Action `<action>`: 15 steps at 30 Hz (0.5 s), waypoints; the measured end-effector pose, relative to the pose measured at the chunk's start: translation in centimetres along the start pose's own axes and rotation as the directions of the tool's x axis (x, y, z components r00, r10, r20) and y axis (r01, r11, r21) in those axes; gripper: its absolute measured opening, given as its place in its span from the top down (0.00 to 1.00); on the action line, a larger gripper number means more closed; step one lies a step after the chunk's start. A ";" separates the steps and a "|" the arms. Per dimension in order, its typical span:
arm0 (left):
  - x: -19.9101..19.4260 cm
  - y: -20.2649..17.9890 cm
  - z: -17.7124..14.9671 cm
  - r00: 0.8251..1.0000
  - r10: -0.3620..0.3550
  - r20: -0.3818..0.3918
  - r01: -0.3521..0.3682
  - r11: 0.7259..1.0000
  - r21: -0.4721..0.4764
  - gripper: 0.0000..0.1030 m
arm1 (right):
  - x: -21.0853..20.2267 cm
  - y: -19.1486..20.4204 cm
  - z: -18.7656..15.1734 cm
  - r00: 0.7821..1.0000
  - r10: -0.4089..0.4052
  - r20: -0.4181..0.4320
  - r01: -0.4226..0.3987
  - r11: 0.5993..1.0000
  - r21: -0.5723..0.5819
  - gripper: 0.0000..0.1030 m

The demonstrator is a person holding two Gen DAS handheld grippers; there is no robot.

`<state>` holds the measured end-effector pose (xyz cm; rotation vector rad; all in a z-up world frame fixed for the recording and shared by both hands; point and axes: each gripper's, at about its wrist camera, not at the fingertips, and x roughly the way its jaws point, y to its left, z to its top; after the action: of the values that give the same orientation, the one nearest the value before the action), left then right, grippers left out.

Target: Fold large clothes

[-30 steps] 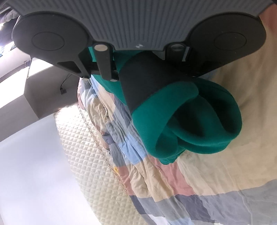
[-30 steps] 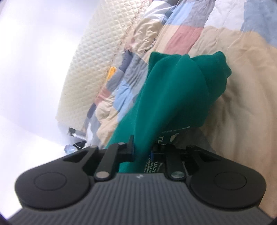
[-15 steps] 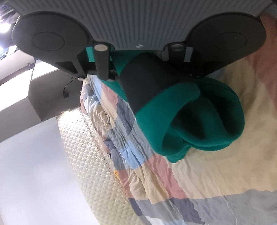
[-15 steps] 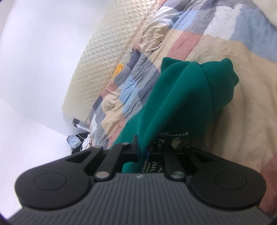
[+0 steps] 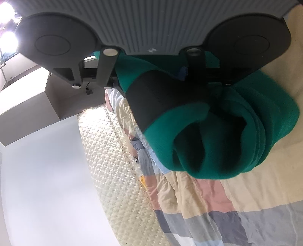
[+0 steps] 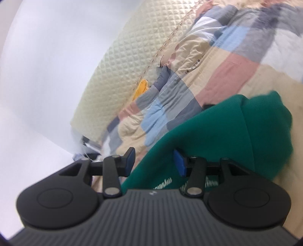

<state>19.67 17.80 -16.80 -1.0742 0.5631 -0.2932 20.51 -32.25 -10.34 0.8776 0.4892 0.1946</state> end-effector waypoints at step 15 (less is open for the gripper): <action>9.0 4.3 6.8 0.981 -0.147 -0.125 0.129 0.981 -0.143 0.24 | 13.5 0.5 -1.4 0.987 -0.150 0.049 0.156 0.892 -0.425 0.56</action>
<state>30.72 20.47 -20.83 -1.2326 0.6369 -0.4579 31.63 -26.18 -15.15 0.4060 0.4759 0.1427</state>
